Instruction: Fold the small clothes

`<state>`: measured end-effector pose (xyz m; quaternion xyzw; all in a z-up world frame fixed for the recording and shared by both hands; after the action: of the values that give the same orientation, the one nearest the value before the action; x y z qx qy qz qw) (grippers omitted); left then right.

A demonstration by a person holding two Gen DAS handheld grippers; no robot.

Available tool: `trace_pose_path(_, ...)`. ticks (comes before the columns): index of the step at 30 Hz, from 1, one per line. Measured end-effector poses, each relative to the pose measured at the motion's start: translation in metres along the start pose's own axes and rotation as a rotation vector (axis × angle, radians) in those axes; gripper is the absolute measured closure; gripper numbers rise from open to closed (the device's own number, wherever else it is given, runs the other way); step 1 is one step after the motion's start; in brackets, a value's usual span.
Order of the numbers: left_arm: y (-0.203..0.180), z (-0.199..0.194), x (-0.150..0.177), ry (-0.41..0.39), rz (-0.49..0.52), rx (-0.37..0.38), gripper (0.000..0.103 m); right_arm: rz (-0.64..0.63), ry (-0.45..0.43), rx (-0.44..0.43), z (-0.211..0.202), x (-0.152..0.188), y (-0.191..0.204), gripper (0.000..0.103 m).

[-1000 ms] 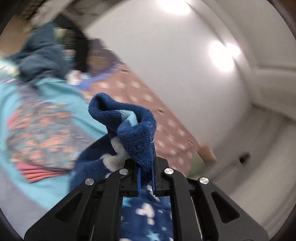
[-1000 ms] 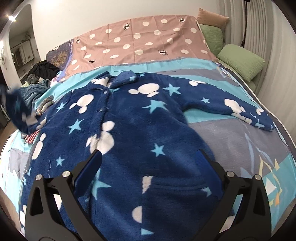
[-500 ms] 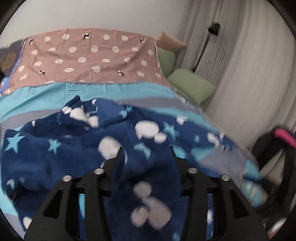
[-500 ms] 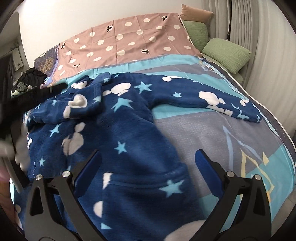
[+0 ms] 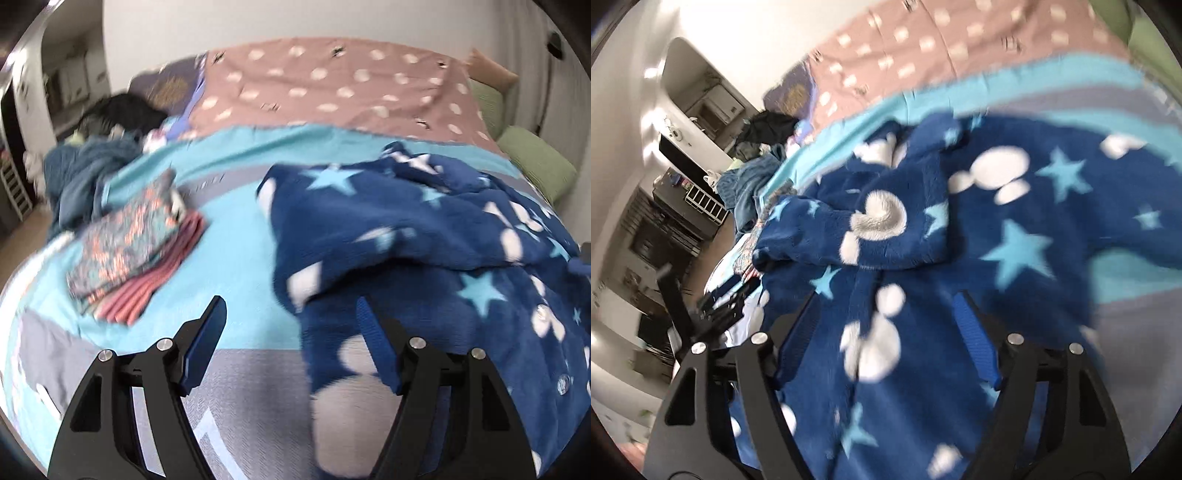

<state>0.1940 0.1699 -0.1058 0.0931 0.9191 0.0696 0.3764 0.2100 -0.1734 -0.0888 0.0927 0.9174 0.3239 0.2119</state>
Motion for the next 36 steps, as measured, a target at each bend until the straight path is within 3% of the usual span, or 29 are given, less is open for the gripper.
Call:
trace_pose_path(3, 0.006, 0.019, -0.004, 0.029, 0.002, -0.037, 0.03, 0.156, 0.069, -0.01, 0.039, -0.015, -0.012, 0.028)
trace_pose_path(7, 0.008, 0.04, -0.009, 0.053, 0.007, -0.089, 0.03, 0.241, 0.023, -0.038, 0.059, -0.035, -0.012, 0.029)
trace_pose_path(8, 0.006, 0.043, -0.01, 0.064, 0.017, -0.109, 0.03, 0.232, 0.0, -0.046, 0.059, -0.04, -0.008, 0.038)
trace_pose_path(9, 0.004, 0.045, -0.009, 0.069, 0.024, -0.126, 0.028, 0.192, -0.005, -0.06, 0.059, -0.043, -0.003, 0.081)
trace_pose_path(10, 0.003, 0.044, -0.009, 0.066, 0.033, -0.145, 0.027, 0.145, -0.002, -0.059, 0.056, -0.047, 0.003, 0.092)
trace_pose_path(11, 0.001, 0.041, -0.008, 0.061, 0.038, -0.154, 0.028, 0.124, -0.033, -0.054, 0.047, -0.048, 0.007, 0.092)
trace_pose_path(14, 0.0, 0.037, -0.007, 0.052, 0.05, -0.182, 0.027, -0.041, -0.268, -0.038, -0.018, -0.05, 0.032, 0.092)
trace_pose_path(16, -0.005, 0.035, -0.007, 0.048, 0.072, -0.197, 0.027, -0.087, -0.36, -0.022, -0.047, -0.05, 0.033, 0.092)
trace_pose_path(18, -0.012, 0.034, -0.007, 0.043, 0.114, -0.222, 0.027, -0.092, -0.338, -0.004, -0.053, -0.051, 0.02, 0.088)
trace_pose_path(19, -0.014, 0.034, -0.008, 0.046, 0.131, -0.242, 0.027, -0.088, -0.306, 0.026, -0.045, -0.05, 0.012, 0.081)
trace_pose_path(21, -0.017, 0.033, -0.008, 0.048, 0.148, -0.263, 0.027, -0.037, -0.198, 0.115, -0.022, -0.046, -0.016, 0.071)
trace_pose_path(22, -0.016, 0.033, -0.007, 0.046, 0.145, -0.26, 0.027, 0.002, -0.16, 0.13, -0.016, -0.044, -0.03, 0.071)
trace_pose_path(25, -0.009, 0.033, -0.005, 0.05, 0.112, -0.223, 0.027, 0.079, -0.138, 0.086, -0.023, -0.044, -0.056, 0.07)
trace_pose_path(27, -0.007, 0.034, -0.005, 0.053, 0.101, -0.215, 0.026, 0.09, -0.158, 0.07, -0.032, -0.048, -0.056, 0.058)
trace_pose_path(31, -0.006, 0.034, -0.004, 0.051, 0.105, -0.22, 0.026, 0.021, -0.181, 0.096, -0.023, -0.061, -0.033, 0.055)
trace_pose_path(32, -0.006, 0.034, -0.004, 0.052, 0.102, -0.217, 0.026, 0.003, -0.173, 0.114, -0.018, -0.061, -0.03, 0.055)
trace_pose_path(34, -0.004, 0.035, -0.003, 0.054, 0.088, -0.198, 0.026, -0.026, -0.107, 0.187, 0.011, -0.063, -0.026, 0.039)
trace_pose_path(36, -0.002, 0.036, -0.003, 0.056, 0.074, -0.18, 0.026, 0.021, -0.075, 0.209, 0.031, -0.067, -0.033, 0.04)
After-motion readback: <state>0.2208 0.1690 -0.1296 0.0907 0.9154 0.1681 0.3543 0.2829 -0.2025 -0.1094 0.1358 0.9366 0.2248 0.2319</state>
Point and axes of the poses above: each gripper's, at about its wrist camera, not at the fingertips, and z roughly the way its jaws point, y to its left, x to its underside, the point moved 3 cm from there along z, roughly the way its jaws point, and after that the axes turned 13 degrees about z, right-handed, at the moved point
